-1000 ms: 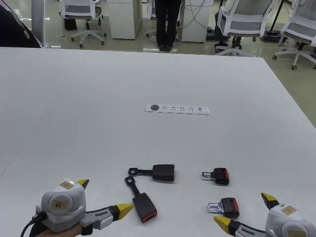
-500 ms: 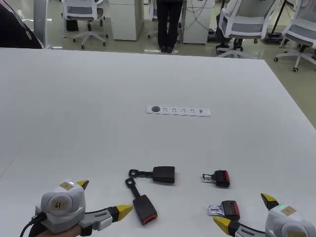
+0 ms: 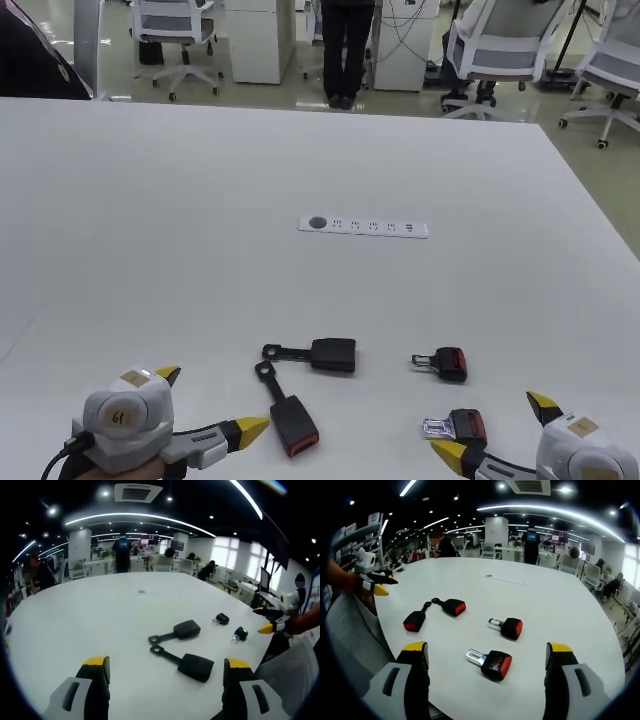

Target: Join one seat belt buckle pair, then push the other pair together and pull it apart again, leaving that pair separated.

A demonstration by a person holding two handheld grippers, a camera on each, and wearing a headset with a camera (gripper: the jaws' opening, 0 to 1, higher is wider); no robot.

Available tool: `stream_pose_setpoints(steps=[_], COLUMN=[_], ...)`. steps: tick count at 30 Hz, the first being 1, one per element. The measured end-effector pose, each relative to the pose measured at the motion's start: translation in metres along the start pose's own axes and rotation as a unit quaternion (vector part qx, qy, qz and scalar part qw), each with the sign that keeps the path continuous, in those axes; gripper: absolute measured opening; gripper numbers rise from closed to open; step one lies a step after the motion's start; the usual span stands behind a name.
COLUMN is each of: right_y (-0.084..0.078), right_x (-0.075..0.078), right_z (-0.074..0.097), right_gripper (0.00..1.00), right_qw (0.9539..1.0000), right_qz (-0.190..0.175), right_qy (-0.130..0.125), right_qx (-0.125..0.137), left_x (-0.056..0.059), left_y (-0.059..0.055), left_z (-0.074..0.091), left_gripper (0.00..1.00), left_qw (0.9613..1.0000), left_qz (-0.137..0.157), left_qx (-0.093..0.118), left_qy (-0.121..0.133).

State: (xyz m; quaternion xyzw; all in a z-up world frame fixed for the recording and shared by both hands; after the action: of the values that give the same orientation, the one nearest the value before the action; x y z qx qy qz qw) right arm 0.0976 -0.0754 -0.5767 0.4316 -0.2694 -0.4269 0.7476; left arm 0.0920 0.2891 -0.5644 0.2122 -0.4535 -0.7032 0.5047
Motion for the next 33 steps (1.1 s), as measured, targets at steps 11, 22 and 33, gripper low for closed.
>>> stream_pose_setpoints(steps=[11, 22, 33], right_y=[-0.0039, -0.0072, -0.0042], right_x=[0.0009, 0.0003, -0.0009], right_z=[0.0021, 0.0017, -0.0022], right_gripper=[0.98, 0.98, 0.98], right_qw=[1.0, 1.0, 1.0], right_qz=[-0.004, -0.005, -0.007], right_qy=[0.0, 0.0, 0.002], right_qx=[0.0, -0.004, -0.003], left_x=[0.003, -0.0012, -0.0052], left_y=[-0.0015, -0.0054, -0.0053], left_z=[0.001, -0.0018, -0.005], left_gripper=[0.96, 0.96, 0.96], left_qw=[1.0, 1.0, 1.0], left_qz=[0.002, 0.002, 0.003], left_qx=[-0.002, -0.004, -0.004], left_qy=[0.0, -0.001, 0.0])
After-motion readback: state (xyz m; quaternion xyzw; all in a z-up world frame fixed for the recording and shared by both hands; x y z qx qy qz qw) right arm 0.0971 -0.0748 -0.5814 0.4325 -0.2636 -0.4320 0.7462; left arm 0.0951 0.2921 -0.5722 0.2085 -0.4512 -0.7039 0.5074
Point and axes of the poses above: the centre of the closed fingertips' face, and the gripper's own axes: z roughly backward along the fingers, x roughly to its right, y roughly out of its top, the point moved 4 cm from there along z, roughly backward along the fingers, and after that the axes turned 2 degrees about z, right-handed, at the moved point
